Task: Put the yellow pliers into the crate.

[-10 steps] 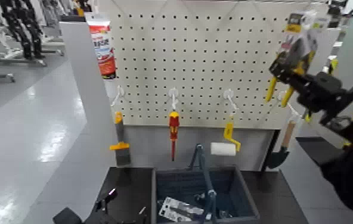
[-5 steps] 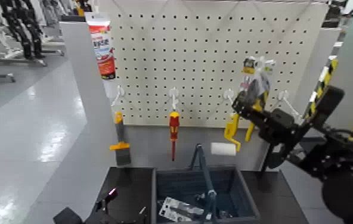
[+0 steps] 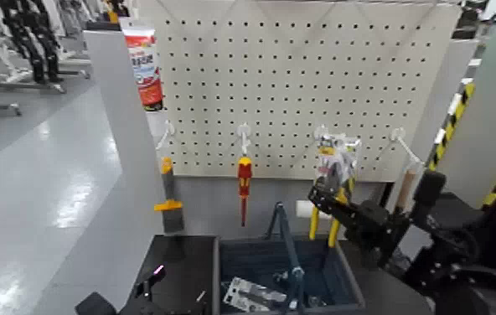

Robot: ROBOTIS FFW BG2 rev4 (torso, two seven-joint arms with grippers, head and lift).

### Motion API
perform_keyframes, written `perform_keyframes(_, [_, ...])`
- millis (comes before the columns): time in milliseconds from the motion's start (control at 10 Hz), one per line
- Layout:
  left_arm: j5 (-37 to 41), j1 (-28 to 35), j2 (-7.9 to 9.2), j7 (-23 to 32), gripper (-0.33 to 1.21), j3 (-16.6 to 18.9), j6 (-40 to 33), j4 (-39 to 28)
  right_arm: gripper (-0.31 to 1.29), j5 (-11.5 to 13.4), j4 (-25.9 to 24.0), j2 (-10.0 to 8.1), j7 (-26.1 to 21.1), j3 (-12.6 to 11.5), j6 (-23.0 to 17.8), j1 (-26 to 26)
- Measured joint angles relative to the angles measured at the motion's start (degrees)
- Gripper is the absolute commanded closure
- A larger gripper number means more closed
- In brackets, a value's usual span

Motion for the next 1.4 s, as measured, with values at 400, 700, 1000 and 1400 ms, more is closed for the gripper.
perform_keyframes(400, [0.09,0.00,0.00,0.00,0.13,-0.20,-0.19,0.22,1.12,3.97,2.30,1.04,0.01,-0.36,1.13,2.21])
perform_keyframes(700, [0.15,-0.01,-0.05,0.00,0.13,-0.28,-0.28,0.24,1.12,5.80,5.97,1.00,0.36,-0.65,1.94,2.43])
perform_keyframes(1000, [0.15,-0.09,-0.17,0.01,0.13,-0.30,-0.28,0.38,1.12,6.78,9.29,1.01,0.37,-0.64,2.12,2.47])
perform_keyframes(1400, [0.17,-0.13,-0.23,0.00,0.13,-0.38,-0.28,0.40,0.24,7.40,11.09,1.13,0.08,-0.86,2.71,2.37])
